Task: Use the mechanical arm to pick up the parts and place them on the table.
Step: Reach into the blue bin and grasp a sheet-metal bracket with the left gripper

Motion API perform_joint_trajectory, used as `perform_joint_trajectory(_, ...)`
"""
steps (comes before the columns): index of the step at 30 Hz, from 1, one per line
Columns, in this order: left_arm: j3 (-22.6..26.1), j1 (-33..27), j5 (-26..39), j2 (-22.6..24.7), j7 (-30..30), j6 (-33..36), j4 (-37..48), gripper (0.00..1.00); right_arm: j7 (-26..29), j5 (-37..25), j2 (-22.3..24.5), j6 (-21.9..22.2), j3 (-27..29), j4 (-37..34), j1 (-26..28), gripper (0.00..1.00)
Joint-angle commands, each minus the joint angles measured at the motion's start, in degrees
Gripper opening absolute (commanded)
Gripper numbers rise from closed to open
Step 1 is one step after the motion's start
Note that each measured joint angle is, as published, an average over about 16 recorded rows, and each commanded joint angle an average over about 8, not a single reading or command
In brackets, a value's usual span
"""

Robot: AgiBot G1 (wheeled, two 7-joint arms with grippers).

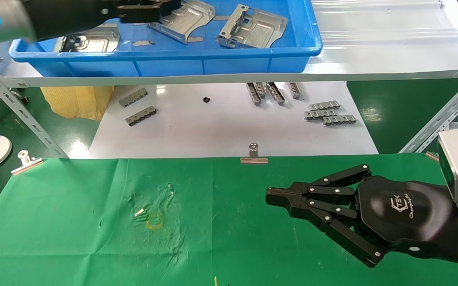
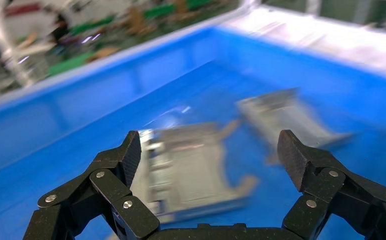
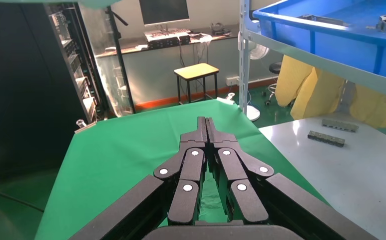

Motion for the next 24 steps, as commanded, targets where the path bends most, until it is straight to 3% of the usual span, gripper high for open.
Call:
perform_joint_trajectory(1,0.93,-2.71,2.21,2.91,0.95,-4.38,5.02,1.0,0.0,0.0,0.0,0.0,0.0,0.0,0.0,0.0)
perform_joint_trajectory(4,1.84,-4.8,3.88,5.75,1.23,-8.53,9.89,1.0,0.0,0.0,0.0,0.0,0.0,0.0,0.0,0.0)
perform_joint_trajectory(5,2.08,-5.34,4.28,6.54,1.24,-9.63,11.21,0.93,0.0,0.0,0.0,0.0,0.0,0.0,0.0,0.0)
perform_joint_trajectory(6,2.3,-5.81,4.65,7.25,1.23,-10.62,12.39,0.85,0.0,0.0,0.0,0.0,0.0,0.0,0.0,0.0)
perform_joint_trajectory(12,3.17,-7.45,6.01,10.3,0.78,-14.59,16.89,0.1,0.0,0.0,0.0,0.0,0.0,0.0,0.0,0.0)
perform_joint_trajectory(13,3.3,-7.6,6.2,10.63,0.67,-15.01,17.33,0.04,0.0,0.0,0.0,0.0,0.0,0.0,0.0,0.0)
perform_joint_trajectory(14,3.43,-7.74,6.39,10.92,0.6,-15.4,17.69,0.0,0.0,0.0,0.0,0.0,0.0,0.0,0.0,0.0)
perform_joint_trajectory(24,3.81,-8.17,6.94,11.88,0.24,-17.86,18.91,0.0,0.0,0.0,0.0,0.0,0.0,0.0,0.0,0.0)
